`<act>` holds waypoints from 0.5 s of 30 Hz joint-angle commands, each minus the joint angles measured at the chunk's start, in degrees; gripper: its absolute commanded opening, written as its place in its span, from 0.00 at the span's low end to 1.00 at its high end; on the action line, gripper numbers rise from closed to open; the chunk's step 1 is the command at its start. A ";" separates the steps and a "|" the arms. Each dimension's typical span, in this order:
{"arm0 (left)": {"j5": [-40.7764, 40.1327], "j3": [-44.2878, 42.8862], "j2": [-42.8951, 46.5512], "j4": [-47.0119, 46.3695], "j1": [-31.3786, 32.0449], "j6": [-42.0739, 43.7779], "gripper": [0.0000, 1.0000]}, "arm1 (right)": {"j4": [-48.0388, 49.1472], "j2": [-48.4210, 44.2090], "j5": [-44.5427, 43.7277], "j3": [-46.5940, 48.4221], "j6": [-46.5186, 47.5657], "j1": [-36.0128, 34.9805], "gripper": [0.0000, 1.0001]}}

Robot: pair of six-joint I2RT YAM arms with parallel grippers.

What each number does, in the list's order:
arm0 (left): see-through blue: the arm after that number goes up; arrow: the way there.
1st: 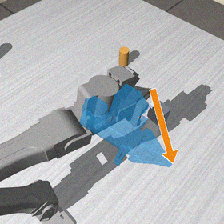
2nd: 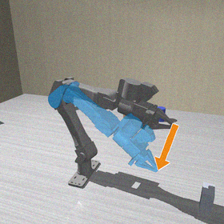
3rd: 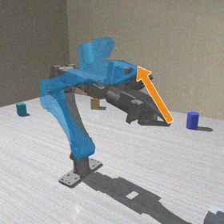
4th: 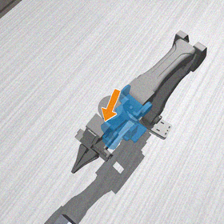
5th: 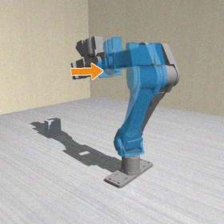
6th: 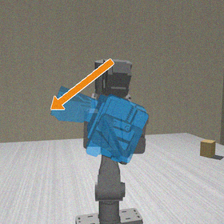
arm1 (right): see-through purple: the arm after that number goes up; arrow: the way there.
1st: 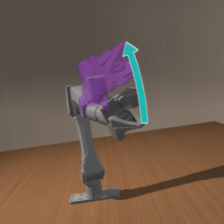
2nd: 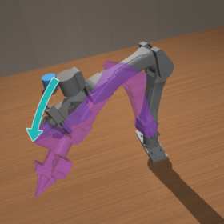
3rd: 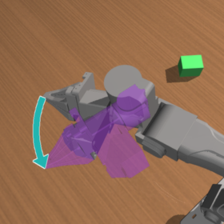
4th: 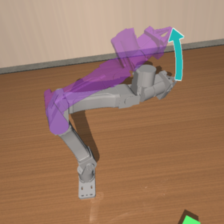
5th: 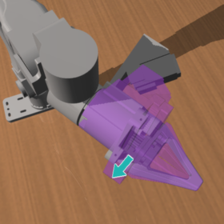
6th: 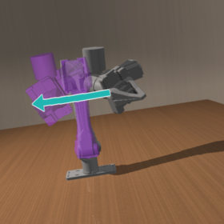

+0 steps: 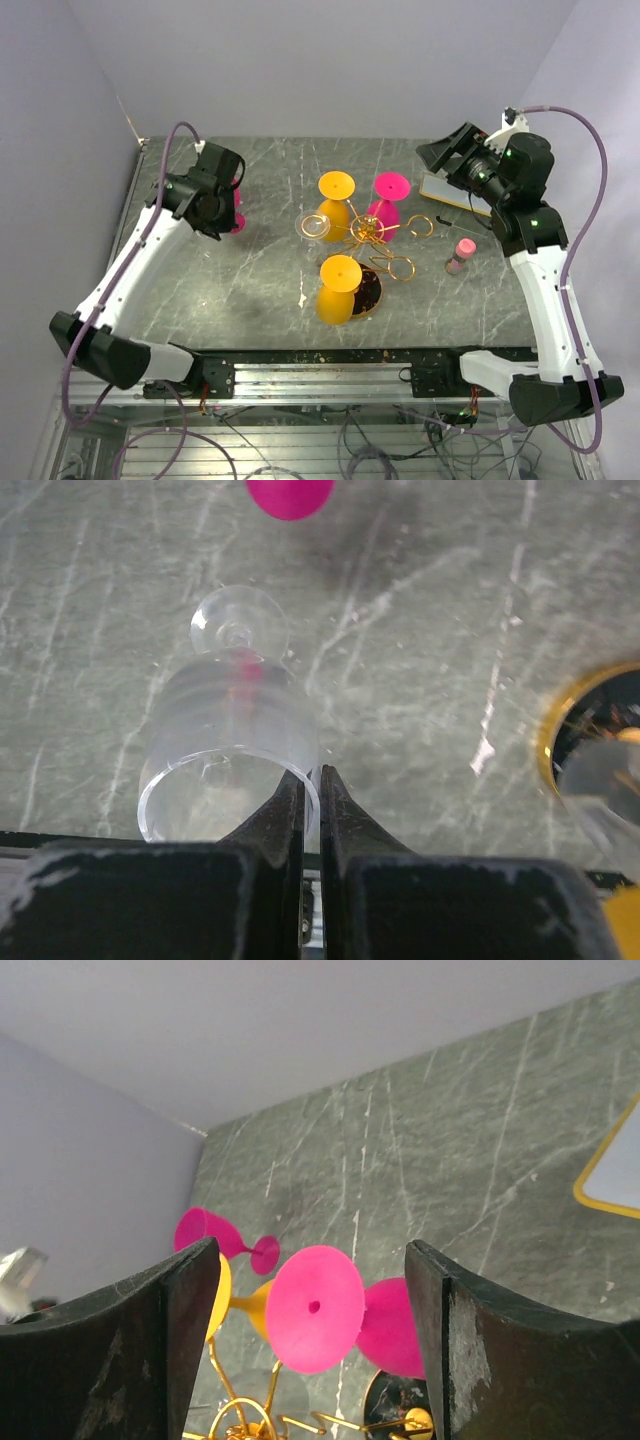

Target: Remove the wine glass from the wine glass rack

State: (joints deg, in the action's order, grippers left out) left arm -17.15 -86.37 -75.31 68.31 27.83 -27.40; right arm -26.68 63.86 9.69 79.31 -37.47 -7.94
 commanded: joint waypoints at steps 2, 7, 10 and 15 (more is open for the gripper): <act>6.81 -0.19 -5.25 -6.65 -6.99 9.32 0.07 | -2.02 2.46 5.95 3.12 1.13 0.12 0.74; 11.30 -2.44 -12.42 -7.31 -8.60 10.54 0.07 | -3.22 4.75 7.90 4.16 1.57 0.21 0.75; 13.29 -2.17 -13.90 -8.02 -10.06 11.07 0.07 | -3.13 5.75 9.08 4.34 1.72 0.28 0.75; 15.36 -2.00 -15.77 -8.55 -12.48 11.68 0.07 | -1.33 6.64 10.96 2.95 0.22 0.46 0.75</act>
State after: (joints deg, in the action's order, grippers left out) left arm -5.26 -86.61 -91.20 61.84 17.34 -17.63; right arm -29.10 70.28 18.04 81.95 -36.84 -7.88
